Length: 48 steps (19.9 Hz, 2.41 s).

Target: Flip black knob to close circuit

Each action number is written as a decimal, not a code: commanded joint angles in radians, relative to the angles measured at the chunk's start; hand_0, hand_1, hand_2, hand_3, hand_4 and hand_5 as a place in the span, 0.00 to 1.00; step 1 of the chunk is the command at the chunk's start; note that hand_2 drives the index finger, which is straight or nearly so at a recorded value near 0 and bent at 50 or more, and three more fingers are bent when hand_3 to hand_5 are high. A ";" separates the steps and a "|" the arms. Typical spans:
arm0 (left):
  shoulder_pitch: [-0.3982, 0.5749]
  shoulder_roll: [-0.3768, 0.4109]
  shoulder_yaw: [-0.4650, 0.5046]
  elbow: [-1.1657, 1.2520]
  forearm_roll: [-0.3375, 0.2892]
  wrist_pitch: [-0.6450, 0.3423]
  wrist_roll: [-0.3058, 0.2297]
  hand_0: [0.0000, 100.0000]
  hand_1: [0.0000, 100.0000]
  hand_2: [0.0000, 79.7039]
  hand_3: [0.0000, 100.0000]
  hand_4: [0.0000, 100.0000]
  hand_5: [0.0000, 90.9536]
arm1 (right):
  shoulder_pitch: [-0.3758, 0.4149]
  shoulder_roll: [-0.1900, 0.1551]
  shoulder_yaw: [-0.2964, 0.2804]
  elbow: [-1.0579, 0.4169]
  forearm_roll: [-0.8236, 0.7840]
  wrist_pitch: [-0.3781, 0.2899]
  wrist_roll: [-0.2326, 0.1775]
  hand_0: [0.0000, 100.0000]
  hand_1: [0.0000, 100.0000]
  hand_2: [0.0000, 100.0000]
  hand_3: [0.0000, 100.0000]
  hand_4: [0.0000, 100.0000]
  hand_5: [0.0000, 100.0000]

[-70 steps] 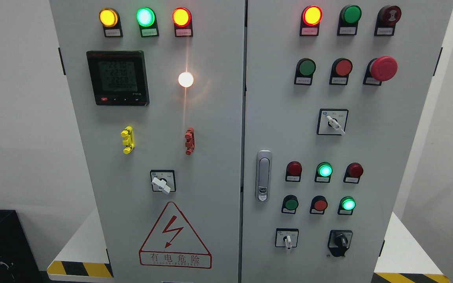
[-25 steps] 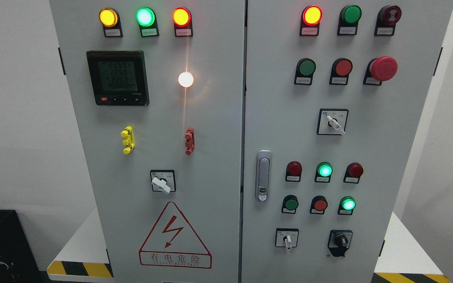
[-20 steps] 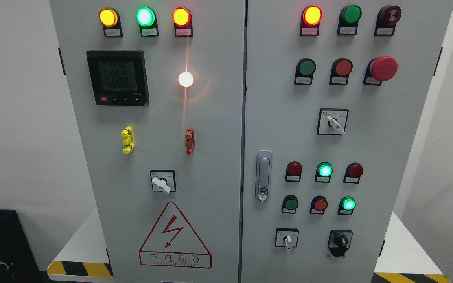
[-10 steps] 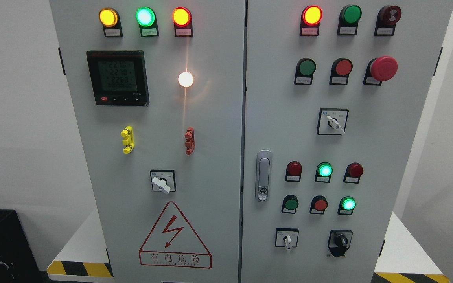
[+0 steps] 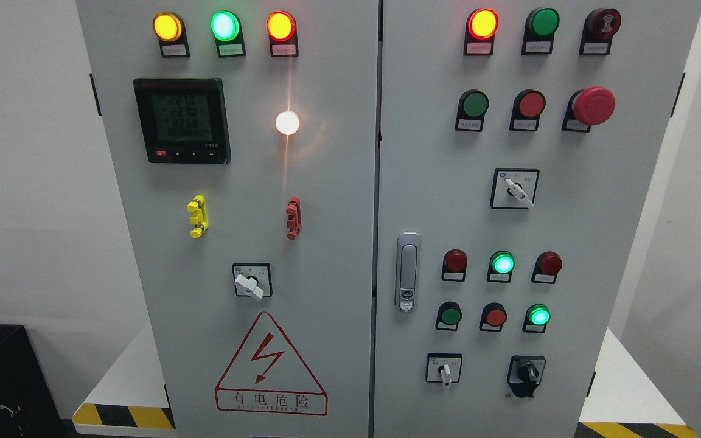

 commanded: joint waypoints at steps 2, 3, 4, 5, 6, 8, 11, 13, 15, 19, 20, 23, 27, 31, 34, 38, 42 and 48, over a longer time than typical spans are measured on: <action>0.023 0.000 0.000 -0.031 0.001 0.001 -0.001 0.12 0.56 0.00 0.00 0.00 0.00 | -0.002 0.001 -0.007 -0.239 0.127 0.004 -0.028 0.00 0.10 0.56 0.75 0.63 0.57; 0.023 0.000 0.000 -0.031 0.001 0.001 -0.001 0.12 0.56 0.00 0.00 0.00 0.00 | -0.002 0.003 -0.004 -0.262 0.132 0.006 -0.028 0.00 0.10 0.58 0.76 0.65 0.59; 0.021 0.000 0.000 -0.029 -0.001 0.001 -0.001 0.12 0.56 0.00 0.00 0.00 0.00 | -0.001 0.003 -0.003 -0.284 0.132 0.016 -0.033 0.00 0.10 0.60 0.79 0.67 0.62; 0.021 0.000 0.000 -0.029 -0.001 0.001 -0.001 0.12 0.56 0.00 0.00 0.00 0.00 | 0.001 0.003 0.002 -0.304 0.138 0.026 -0.040 0.00 0.10 0.63 0.82 0.69 0.66; 0.023 0.000 0.000 -0.031 0.001 0.001 -0.001 0.12 0.56 0.00 0.00 0.00 0.00 | 0.002 0.003 0.008 -0.326 0.147 0.033 -0.048 0.00 0.10 0.65 0.84 0.71 0.68; 0.021 0.000 0.000 -0.029 0.001 0.001 -0.001 0.12 0.56 0.00 0.00 0.00 0.00 | 0.005 0.003 0.013 -0.372 0.155 0.040 -0.060 0.00 0.10 0.71 0.88 0.76 0.74; 0.023 0.000 0.000 -0.031 -0.001 0.001 -0.001 0.12 0.56 0.00 0.00 0.00 0.00 | 0.004 0.004 0.013 -0.434 0.178 0.070 -0.063 0.00 0.10 0.76 0.93 0.80 0.81; 0.023 0.000 0.000 -0.031 0.001 0.001 -0.001 0.12 0.56 0.00 0.00 0.00 0.00 | 0.004 0.004 0.014 -0.481 0.199 0.082 -0.063 0.00 0.10 0.81 0.98 0.84 0.87; 0.023 0.000 0.000 -0.031 0.001 0.001 -0.001 0.12 0.56 0.00 0.00 0.00 0.00 | 0.004 0.004 0.016 -0.527 0.222 0.099 -0.063 0.00 0.10 0.85 1.00 0.87 0.91; 0.023 0.000 0.000 -0.031 0.001 0.001 -0.001 0.12 0.56 0.00 0.00 0.00 0.00 | 0.001 0.004 0.024 -0.606 0.277 0.122 -0.063 0.00 0.10 0.88 1.00 0.91 0.95; 0.023 0.000 0.000 -0.031 -0.001 0.001 -0.001 0.12 0.56 0.00 0.00 0.00 0.00 | -0.005 0.004 0.022 -0.620 0.296 0.122 -0.065 0.00 0.10 0.89 1.00 0.91 0.96; 0.023 0.000 0.000 -0.031 0.001 0.001 -0.001 0.12 0.56 0.00 0.00 0.00 0.00 | -0.022 0.004 0.013 -0.633 0.333 0.125 -0.065 0.00 0.10 0.90 1.00 0.92 0.97; 0.023 0.000 0.000 -0.029 -0.001 0.001 -0.001 0.12 0.56 0.00 0.00 0.00 0.00 | -0.024 0.004 0.013 -0.667 0.379 0.139 -0.063 0.00 0.08 0.91 1.00 0.94 0.97; 0.023 0.000 0.000 -0.029 0.001 0.001 -0.001 0.12 0.56 0.00 0.00 0.00 0.00 | -0.036 0.004 0.013 -0.695 0.405 0.148 -0.060 0.00 0.08 0.91 1.00 0.94 0.98; 0.023 0.000 0.000 -0.031 -0.001 0.001 -0.001 0.12 0.56 0.00 0.00 0.00 0.00 | -0.063 0.006 0.013 -0.701 0.412 0.174 -0.051 0.00 0.08 0.92 1.00 0.95 0.98; 0.023 0.000 0.000 -0.031 0.001 0.001 -0.001 0.12 0.56 0.00 0.00 0.00 0.00 | -0.100 0.007 0.014 -0.707 0.454 0.179 -0.045 0.00 0.07 0.92 1.00 0.95 0.98; 0.023 0.000 0.000 -0.031 -0.001 0.001 -0.001 0.12 0.56 0.00 0.00 0.00 0.00 | -0.116 0.007 0.017 -0.710 0.460 0.205 -0.022 0.00 0.01 0.92 1.00 0.95 0.98; 0.023 0.000 0.000 -0.031 0.001 0.001 -0.001 0.12 0.56 0.00 0.00 0.00 0.00 | -0.137 0.007 0.020 -0.733 0.462 0.230 0.004 0.00 0.00 0.92 1.00 0.95 0.98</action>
